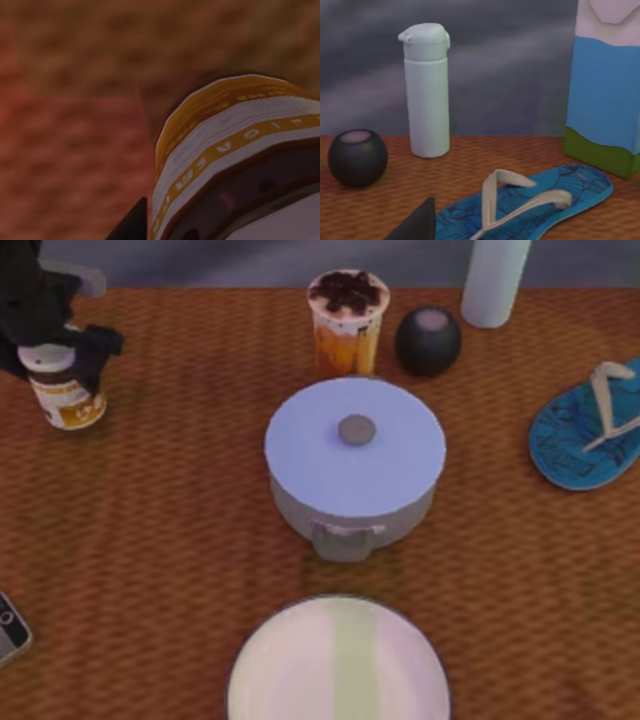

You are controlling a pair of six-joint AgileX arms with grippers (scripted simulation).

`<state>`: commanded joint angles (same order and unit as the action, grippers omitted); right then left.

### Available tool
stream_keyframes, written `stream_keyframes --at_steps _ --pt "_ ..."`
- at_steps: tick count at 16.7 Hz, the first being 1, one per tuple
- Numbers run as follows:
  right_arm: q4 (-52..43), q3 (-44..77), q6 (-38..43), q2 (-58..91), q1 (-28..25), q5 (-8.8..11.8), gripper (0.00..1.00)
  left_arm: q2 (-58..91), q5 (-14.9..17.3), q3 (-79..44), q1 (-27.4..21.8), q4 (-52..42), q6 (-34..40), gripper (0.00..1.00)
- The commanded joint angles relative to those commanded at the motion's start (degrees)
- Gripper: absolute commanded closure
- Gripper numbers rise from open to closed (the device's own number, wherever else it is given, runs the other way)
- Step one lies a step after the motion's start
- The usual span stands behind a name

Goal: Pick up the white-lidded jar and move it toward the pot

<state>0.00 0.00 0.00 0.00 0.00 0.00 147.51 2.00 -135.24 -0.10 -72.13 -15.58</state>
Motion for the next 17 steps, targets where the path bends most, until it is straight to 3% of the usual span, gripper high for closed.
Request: stream_keyframes --at_steps 6,17 --pt "0.0 0.0 0.0 0.0 0.0 0.0 0.0 -2.2 0.0 2.2 0.2 -0.1 -0.2 1.0" --pt "0.0 0.0 0.0 0.0 0.0 0.0 0.0 -29.7 -0.3 27.8 1.9 -1.9 -0.3 1.0"
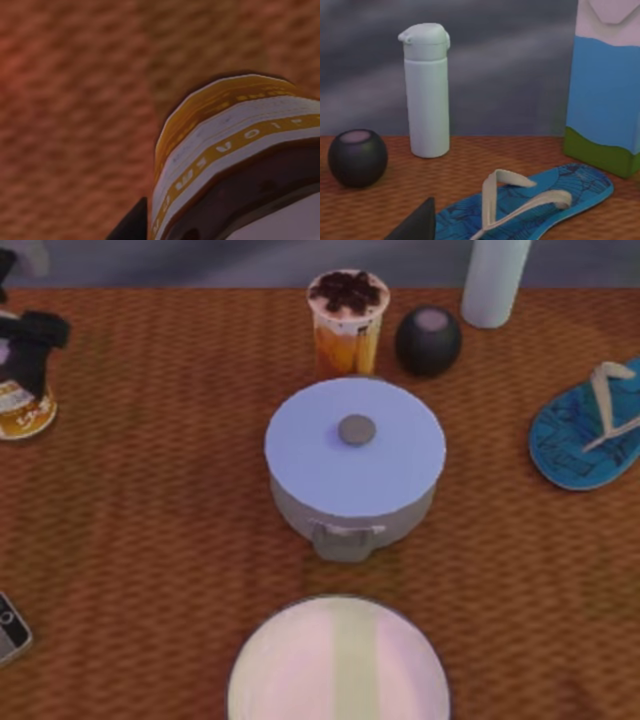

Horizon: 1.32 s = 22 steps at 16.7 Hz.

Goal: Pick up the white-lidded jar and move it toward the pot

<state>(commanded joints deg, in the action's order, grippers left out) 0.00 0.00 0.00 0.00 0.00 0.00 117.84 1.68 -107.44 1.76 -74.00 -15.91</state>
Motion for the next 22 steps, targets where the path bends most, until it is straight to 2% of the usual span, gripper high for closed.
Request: stream_keyframes --at_steps 7,10,17,22 --pt "0.0 0.0 0.0 0.0 0.0 0.0 0.0 0.2 -0.3 0.7 -1.8 1.0 2.1 1.0" --pt "0.0 0.0 0.0 0.0 0.0 0.0 0.0 0.3 -1.1 3.1 -5.9 3.7 9.1 1.0" --pt "0.0 0.0 0.0 0.0 0.0 0.0 0.0 0.1 -3.9 10.5 -17.7 11.8 30.4 1.0" --pt "0.0 0.0 0.0 0.0 0.0 0.0 0.0 0.1 -4.3 11.8 -19.5 13.1 33.0 1.0"
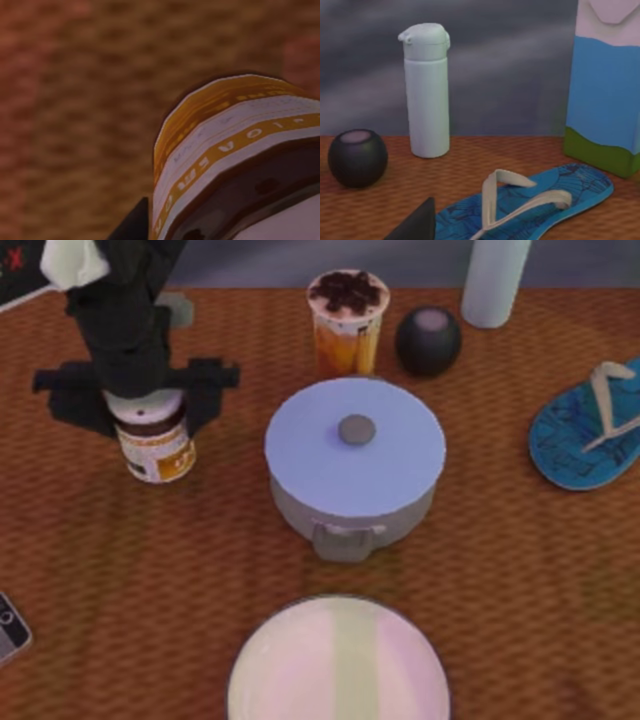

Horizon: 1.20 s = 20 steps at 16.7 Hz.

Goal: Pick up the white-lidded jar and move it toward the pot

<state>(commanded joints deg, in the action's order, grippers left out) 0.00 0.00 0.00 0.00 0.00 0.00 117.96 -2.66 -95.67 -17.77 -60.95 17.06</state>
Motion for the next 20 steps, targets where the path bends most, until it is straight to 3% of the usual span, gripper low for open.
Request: stream_keyframes --at_steps 12,20 --pt "0.0 0.0 0.0 0.0 0.0 0.0 0.0 3.7 0.1 6.0 0.3 9.6 -0.4 1.0" --pt "0.0 0.0 0.0 0.0 0.0 0.0 0.0 3.7 0.1 6.0 0.3 9.6 -0.4 0.4"
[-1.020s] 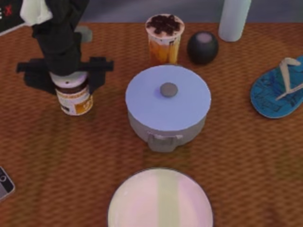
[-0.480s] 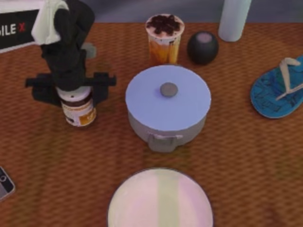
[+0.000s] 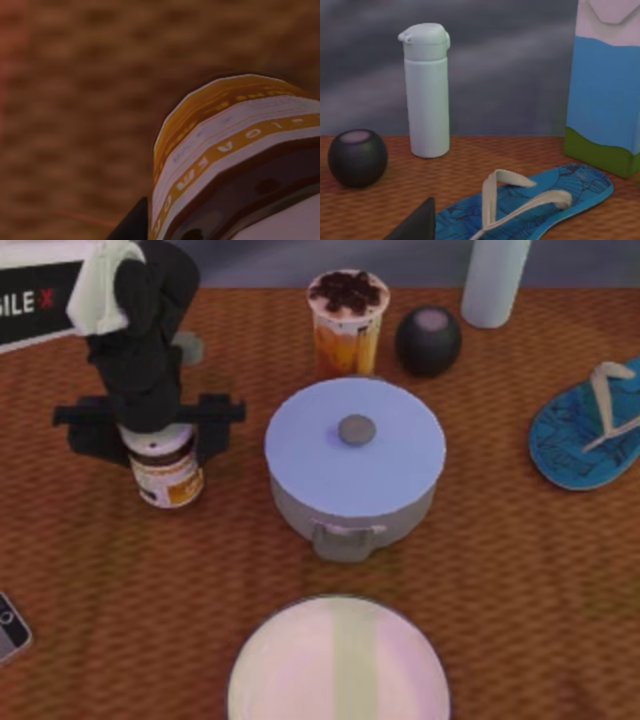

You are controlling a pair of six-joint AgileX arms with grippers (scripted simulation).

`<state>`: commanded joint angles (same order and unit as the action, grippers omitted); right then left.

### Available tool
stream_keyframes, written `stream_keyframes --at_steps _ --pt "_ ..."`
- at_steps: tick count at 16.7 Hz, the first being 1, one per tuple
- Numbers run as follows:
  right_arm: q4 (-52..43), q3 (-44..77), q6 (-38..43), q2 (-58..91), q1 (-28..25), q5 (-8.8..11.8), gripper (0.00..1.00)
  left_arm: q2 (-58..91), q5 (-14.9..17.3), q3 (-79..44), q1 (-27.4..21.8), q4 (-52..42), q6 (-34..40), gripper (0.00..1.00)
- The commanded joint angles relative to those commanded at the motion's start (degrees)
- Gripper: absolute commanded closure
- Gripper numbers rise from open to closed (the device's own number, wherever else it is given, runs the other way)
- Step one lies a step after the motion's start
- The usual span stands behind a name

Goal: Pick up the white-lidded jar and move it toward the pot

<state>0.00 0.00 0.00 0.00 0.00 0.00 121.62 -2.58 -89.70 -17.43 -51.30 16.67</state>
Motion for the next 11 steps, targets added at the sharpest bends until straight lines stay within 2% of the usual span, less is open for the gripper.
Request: stream_keyframes --at_steps 5,11 --pt "0.0 0.0 0.0 0.0 0.0 0.0 0.0 0.0 0.0 0.0 0.0 0.0 0.0 0.02" --pt "0.0 0.0 0.0 0.0 0.0 0.0 0.0 0.0 0.0 0.0 0.0 0.0 0.0 0.0"
